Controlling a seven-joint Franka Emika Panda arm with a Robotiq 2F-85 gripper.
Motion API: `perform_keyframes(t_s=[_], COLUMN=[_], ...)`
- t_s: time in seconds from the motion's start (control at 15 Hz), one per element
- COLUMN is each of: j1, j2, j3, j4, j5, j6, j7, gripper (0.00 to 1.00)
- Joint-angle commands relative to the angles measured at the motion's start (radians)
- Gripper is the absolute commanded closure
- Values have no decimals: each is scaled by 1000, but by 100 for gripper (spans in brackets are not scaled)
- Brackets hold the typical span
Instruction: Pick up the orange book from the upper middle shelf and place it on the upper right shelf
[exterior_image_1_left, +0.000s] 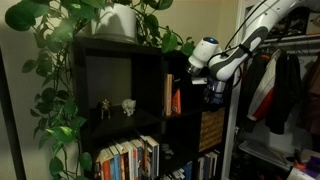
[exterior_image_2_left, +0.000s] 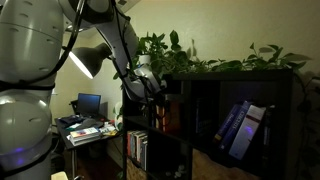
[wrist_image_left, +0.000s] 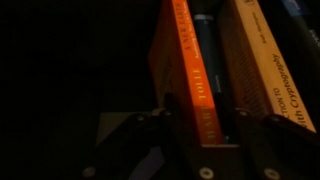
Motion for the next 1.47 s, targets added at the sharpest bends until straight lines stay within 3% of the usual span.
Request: perform_keyframes(t_s=[0.0,0.07,0.2,0.33,1.4], j1=[18,18,15,10,-17], j2=[14,15,14,9,-181], j3=[-20,-20,-20,-16,-2], j4=[30,33,33,25,-143], j5=[-83,-97,-115,-111,9], j6=[7,5,4,8,-2], j7=[78,84,92,88,-11], gripper=[85,92,94,90,91])
